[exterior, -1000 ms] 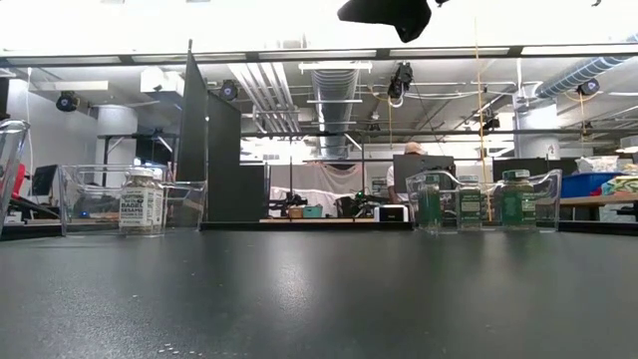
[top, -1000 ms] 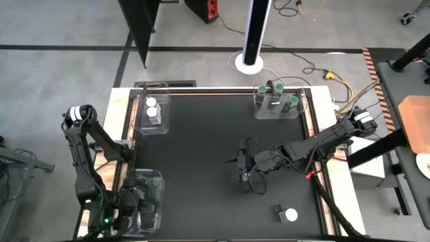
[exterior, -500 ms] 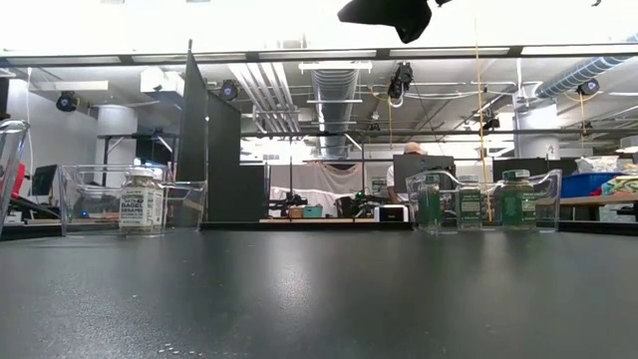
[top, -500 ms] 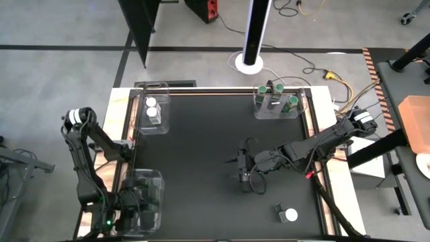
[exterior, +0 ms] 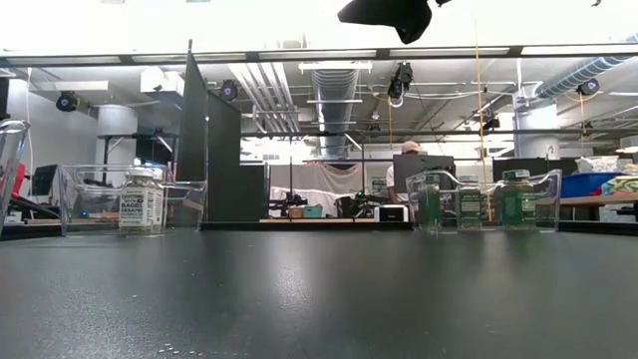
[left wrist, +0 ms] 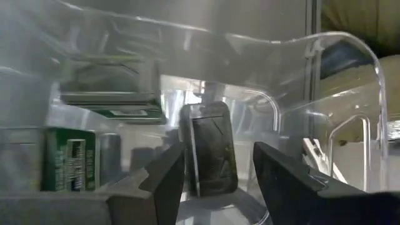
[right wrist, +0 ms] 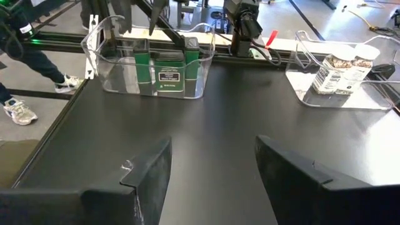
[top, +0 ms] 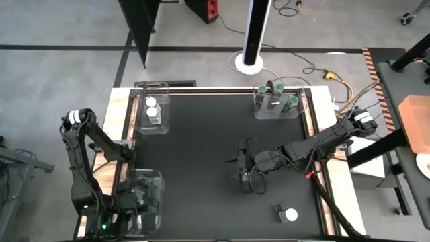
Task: Sort spices by type
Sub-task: Put the white seasoning bottle into the top left transparent bin
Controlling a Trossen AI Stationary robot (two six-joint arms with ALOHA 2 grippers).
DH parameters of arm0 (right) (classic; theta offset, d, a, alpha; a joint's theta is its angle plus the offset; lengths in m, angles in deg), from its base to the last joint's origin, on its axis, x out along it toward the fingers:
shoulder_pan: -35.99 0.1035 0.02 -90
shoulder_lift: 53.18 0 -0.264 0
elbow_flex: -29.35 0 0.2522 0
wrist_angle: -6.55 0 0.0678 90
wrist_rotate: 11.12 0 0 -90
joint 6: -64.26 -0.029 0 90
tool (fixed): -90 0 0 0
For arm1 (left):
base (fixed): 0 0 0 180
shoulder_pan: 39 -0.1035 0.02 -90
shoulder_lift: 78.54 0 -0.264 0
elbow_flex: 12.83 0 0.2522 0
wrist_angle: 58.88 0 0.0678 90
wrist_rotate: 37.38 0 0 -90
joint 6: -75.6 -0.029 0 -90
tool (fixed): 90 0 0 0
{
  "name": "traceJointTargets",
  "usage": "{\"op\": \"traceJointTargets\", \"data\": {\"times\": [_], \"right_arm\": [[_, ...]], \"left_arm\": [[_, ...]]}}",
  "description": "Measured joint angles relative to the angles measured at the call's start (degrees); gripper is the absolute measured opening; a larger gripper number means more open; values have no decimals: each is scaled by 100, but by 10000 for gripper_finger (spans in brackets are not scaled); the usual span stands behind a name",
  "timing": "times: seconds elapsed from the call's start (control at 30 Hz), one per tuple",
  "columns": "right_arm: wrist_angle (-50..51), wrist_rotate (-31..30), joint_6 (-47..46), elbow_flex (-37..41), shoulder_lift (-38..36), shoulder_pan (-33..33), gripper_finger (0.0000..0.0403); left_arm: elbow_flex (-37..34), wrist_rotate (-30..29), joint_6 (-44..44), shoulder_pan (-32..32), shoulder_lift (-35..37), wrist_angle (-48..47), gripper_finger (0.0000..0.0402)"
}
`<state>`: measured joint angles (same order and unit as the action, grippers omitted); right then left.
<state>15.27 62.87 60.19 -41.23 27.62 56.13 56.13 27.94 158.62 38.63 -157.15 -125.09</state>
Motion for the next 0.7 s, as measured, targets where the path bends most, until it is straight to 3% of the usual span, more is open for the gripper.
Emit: {"op": "traceJointTargets", "data": {"times": [0.23, 0.43, 0.53, 0.7], "right_arm": [[0, 2, 0, 0, 0, 2, 220], [127, -81, -10, -20, -25, 210, 219], [929, -305, -463, -277, -33, 265, 212], [2880, -386, -2113, -895, -26, 260, 191]], "left_arm": [[373, -114, 3, -21, 0, -932, 173], [404, -1517, -32, -244, 0, -1106, 173], [404, -2162, -148, -438, 0, -1110, 173], [414, -3021, -207, -984, 0, -1098, 173]]}}
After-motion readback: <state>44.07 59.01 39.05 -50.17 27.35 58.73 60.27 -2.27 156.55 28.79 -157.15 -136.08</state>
